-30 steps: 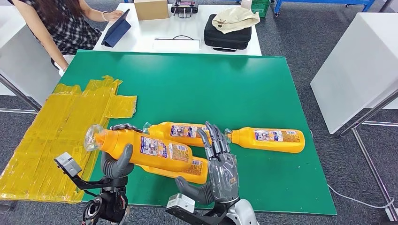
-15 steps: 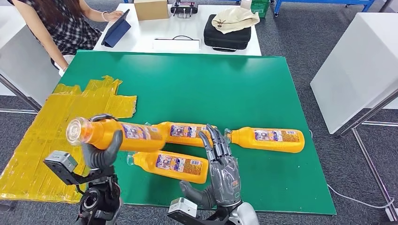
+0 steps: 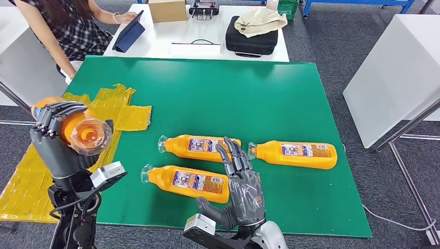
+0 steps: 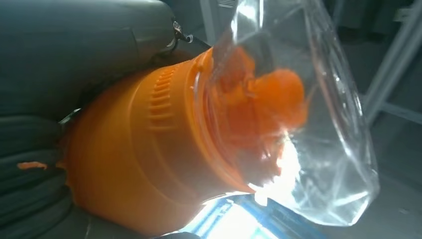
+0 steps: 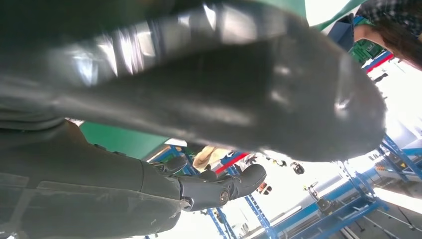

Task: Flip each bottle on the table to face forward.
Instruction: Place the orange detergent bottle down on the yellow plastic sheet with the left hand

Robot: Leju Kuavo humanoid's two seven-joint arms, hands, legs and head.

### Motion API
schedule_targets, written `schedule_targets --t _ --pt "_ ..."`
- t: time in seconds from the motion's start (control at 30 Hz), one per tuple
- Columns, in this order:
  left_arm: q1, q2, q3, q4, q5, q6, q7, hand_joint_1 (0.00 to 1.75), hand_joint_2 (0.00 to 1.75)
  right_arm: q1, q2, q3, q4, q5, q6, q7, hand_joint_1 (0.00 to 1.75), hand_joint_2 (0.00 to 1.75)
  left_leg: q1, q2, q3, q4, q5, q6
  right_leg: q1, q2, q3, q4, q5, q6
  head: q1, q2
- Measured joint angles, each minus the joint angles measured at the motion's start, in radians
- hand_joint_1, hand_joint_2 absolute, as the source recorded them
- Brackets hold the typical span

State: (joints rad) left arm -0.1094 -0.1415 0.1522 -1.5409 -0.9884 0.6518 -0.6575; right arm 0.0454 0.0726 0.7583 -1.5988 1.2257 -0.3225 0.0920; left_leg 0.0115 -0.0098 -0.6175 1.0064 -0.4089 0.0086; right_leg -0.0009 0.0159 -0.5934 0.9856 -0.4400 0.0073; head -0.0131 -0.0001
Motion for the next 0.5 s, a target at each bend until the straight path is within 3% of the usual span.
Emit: schedule_targets --t 0.13,0.2,0.33,0.43,0.5 --pt "-0.003 -0.001 0.029 -0.001 -0.130 0.000 0.006 1.75 1.75 0.000 0.005 -0.009 -0.008 -0.002 0.017 0.000 0.00 0.00 0.000 0.000 0.000 0.000 0.000 0.000 0.000 0.000 0.000 0.000 0.000 0.000 0.000 0.000" --pt "-0.009 0.002 0.031 0.011 -0.259 0.000 0.053 1.75 1.75 0.000 0.005 -0.018 -0.021 -0.004 0.032 0.001 0.00 0.00 0.000 0.000 0.000 0.000 0.000 0.000 0.000 0.000 0.000 0.000 0.000 0.000 0.000 0.000" --pt "-0.057 0.056 -0.034 0.145 -0.516 0.000 0.303 1.75 1.75 0.002 0.005 -0.037 -0.042 -0.010 0.053 -0.004 0.00 0.00 0.000 0.000 0.000 0.000 0.000 0.000 0.000 0.000 0.000 0.000 0.000 0.000 0.000 0.000" --pt "-0.138 0.129 -0.170 0.377 -0.572 -0.002 0.536 1.75 1.75 0.002 0.004 -0.047 -0.044 -0.013 0.054 -0.018 0.00 0.00 0.000 0.000 0.001 0.000 0.001 -0.001 0.000 0.000 0.000 0.000 0.000 0.000 0.000 0.000" --pt "-0.194 0.170 -0.288 0.545 -0.577 -0.014 0.618 1.75 1.75 0.002 0.005 -0.049 -0.044 -0.017 0.058 -0.025 0.00 0.00 0.000 0.000 0.001 0.000 0.001 -0.001 0.000 0.000 0.000 0.000 0.001 0.000 0.000 0.000"
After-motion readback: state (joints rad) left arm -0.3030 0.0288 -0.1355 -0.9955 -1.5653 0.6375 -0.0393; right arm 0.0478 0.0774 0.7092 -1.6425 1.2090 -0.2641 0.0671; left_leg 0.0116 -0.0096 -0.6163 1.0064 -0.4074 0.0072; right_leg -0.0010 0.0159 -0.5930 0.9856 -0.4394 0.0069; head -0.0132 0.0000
